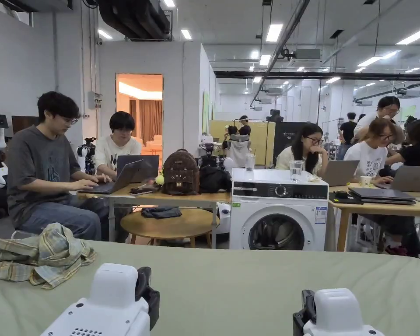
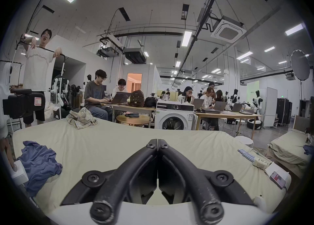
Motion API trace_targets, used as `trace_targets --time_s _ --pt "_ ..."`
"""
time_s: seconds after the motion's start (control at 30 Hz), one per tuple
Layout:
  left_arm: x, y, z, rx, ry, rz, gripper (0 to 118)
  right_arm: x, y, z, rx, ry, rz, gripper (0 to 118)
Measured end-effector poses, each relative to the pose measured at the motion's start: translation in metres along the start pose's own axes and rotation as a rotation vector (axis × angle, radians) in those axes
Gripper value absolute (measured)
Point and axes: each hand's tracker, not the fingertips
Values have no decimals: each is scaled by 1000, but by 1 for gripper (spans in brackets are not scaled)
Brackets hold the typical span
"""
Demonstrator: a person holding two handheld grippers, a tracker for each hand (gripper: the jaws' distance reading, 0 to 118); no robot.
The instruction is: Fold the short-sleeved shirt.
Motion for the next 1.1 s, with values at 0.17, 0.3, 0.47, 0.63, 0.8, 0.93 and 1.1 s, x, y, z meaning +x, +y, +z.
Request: trace_targets --time_s 0.17,0.3,0.47,0.63,0.8,0.93,1.1 --pt "-1 0 -2 -1 1 3 0 1 1 0 -3 1 -7 0" --pt "-1 -1 -4 -3 -6 11 0 1 0 -2 -8 -2 -8 0" --pt "-2 -2 4 -7 -2 16 0 1 -2 -2 -12 -1 -7 0" --pt "0 -3 2 -12 -3 7 0 3 -3 -2 -15 -1 -14 0" --pt "3 -3 1 -15 -1 -7 0 3 -4 -3 -18 -1 -11 0" --pt "5 -5 0 -18 -5 -4 0 3 -5 -3 -19 0 -4 0" --pt "5 -6 0 -22 -8 5 0 0 -6 -2 -15 -1 1 0"
